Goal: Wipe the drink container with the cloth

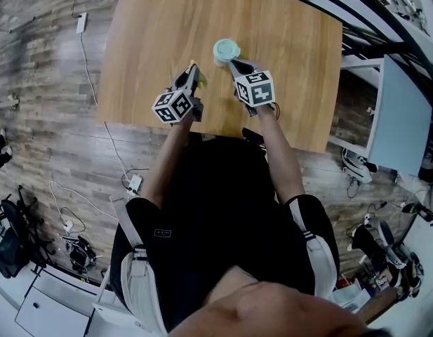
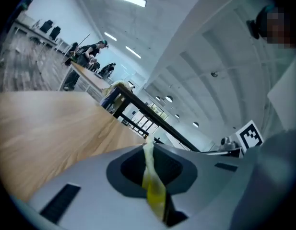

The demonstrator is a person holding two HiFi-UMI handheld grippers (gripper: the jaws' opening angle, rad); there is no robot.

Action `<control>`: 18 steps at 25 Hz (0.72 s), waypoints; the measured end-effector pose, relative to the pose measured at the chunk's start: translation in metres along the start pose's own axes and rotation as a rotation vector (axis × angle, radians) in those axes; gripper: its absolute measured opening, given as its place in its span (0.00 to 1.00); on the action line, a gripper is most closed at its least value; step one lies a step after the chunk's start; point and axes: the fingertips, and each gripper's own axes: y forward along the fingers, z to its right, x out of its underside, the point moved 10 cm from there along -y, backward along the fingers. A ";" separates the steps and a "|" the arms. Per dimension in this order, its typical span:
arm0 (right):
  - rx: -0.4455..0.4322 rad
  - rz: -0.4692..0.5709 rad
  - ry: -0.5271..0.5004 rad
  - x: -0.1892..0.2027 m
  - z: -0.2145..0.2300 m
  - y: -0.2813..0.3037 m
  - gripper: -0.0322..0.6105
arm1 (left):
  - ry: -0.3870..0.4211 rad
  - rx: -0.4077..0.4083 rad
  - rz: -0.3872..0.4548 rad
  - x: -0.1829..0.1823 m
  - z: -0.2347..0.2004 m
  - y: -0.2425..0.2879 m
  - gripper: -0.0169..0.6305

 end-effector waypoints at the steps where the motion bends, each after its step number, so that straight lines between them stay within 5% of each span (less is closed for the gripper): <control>1: 0.011 0.011 0.006 0.000 -0.001 -0.004 0.10 | 0.042 -0.004 0.003 -0.006 0.004 -0.002 0.09; 7: 0.046 0.107 0.041 0.001 -0.004 -0.025 0.10 | 0.266 0.011 0.027 -0.037 0.033 -0.010 0.09; 18: 0.121 0.352 0.067 0.001 -0.031 -0.080 0.10 | 0.450 0.118 0.110 -0.068 0.072 -0.048 0.09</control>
